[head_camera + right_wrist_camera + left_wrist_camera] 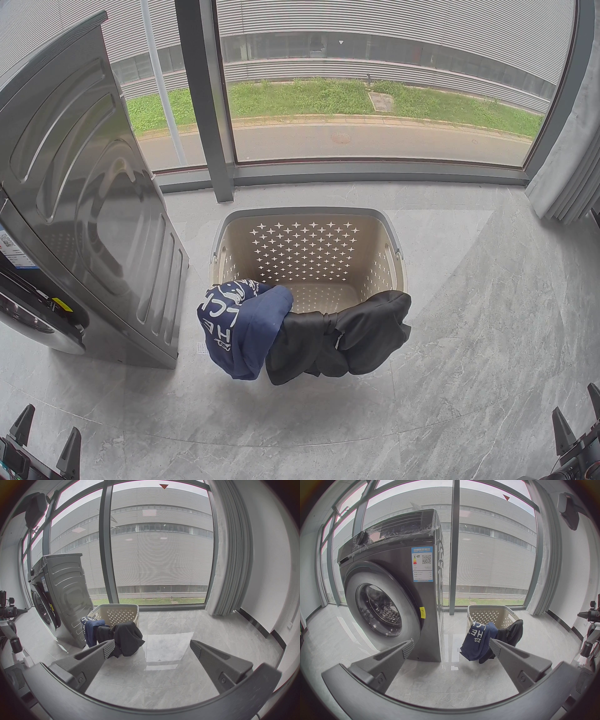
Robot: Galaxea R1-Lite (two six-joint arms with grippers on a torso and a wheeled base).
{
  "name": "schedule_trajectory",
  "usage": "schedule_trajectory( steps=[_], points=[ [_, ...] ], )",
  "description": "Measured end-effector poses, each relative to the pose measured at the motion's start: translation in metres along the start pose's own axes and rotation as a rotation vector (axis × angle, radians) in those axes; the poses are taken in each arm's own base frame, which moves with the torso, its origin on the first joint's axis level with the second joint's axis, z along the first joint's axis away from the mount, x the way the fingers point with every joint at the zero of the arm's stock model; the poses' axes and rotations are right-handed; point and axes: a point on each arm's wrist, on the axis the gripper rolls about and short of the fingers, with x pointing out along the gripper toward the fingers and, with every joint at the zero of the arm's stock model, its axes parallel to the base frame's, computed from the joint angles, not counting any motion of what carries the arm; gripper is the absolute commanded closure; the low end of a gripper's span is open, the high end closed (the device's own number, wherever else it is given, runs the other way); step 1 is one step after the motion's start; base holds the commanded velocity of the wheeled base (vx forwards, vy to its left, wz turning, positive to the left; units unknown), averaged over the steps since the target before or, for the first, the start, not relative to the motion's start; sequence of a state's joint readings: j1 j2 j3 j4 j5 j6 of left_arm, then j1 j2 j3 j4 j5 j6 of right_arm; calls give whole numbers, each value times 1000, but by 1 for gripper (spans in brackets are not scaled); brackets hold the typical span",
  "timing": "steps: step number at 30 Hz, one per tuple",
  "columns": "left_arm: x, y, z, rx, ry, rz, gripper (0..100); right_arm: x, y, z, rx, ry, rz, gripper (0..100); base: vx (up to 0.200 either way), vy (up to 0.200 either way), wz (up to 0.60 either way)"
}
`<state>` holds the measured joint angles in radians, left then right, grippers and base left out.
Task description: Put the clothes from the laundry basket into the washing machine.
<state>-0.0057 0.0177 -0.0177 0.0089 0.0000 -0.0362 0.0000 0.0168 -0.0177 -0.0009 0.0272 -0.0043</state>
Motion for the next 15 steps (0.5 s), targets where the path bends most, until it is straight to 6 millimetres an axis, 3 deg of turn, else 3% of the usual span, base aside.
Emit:
schedule_trajectory(
  steps=[15],
  points=[
    [0,0,0,1,0,0,0,0,0,0,-1,-1,0,0,200,0,0]
  ],
)
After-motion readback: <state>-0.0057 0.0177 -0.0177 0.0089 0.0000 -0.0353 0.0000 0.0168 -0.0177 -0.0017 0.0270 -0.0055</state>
